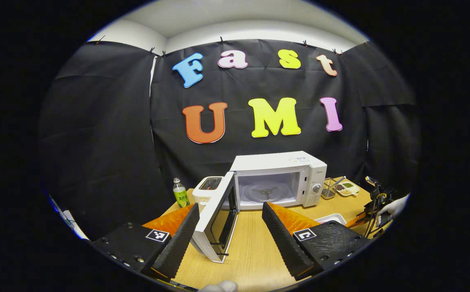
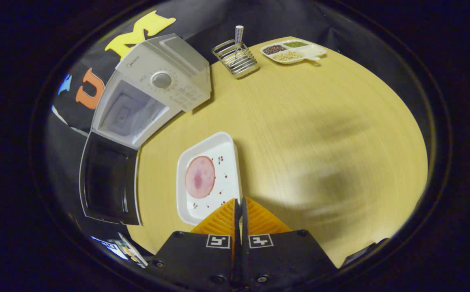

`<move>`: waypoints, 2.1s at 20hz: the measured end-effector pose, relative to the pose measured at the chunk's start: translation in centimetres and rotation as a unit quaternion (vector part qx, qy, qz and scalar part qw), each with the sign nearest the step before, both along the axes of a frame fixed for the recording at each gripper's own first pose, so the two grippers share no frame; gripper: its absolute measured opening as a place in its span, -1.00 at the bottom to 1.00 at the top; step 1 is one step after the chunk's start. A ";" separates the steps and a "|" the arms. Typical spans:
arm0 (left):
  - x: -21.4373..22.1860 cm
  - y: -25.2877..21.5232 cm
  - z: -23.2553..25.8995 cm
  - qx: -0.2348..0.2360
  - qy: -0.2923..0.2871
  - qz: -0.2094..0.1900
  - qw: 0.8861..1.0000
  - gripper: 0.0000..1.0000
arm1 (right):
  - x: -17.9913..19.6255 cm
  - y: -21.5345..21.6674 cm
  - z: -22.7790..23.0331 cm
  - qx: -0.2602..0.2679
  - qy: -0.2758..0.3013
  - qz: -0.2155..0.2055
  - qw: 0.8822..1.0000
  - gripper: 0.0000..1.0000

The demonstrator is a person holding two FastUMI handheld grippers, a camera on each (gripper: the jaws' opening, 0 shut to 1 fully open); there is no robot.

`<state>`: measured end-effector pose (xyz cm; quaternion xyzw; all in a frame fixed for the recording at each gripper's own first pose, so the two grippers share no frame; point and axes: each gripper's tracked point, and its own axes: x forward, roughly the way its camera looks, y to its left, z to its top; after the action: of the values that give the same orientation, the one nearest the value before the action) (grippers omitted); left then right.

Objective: Open the microwave oven with the left hand, put the food in, and close the microwave oven.

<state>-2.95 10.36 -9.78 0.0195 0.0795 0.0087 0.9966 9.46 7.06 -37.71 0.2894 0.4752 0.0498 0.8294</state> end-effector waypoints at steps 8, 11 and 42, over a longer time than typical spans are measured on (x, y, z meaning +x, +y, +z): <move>0.1 -0.7 1.7 0.021 0.002 -0.044 0.999 0.90 | 3.3 8.6 3.4 0.094 -0.071 -0.042 0.992 -0.93; 0.3 -0.6 2.7 0.021 -0.006 -0.043 0.999 0.90 | 5.0 11.6 5.3 0.113 -0.094 -0.064 0.987 -0.93; 5.3 4.7 -2.1 0.029 0.035 0.013 0.999 0.90 | 30.3 23.8 7.8 0.142 -0.210 -0.345 0.904 -0.91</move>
<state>2.36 15.11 -11.86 0.0477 0.1142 0.0236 0.9920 39.79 30.86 -29.94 0.5329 0.1482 -0.1133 0.8254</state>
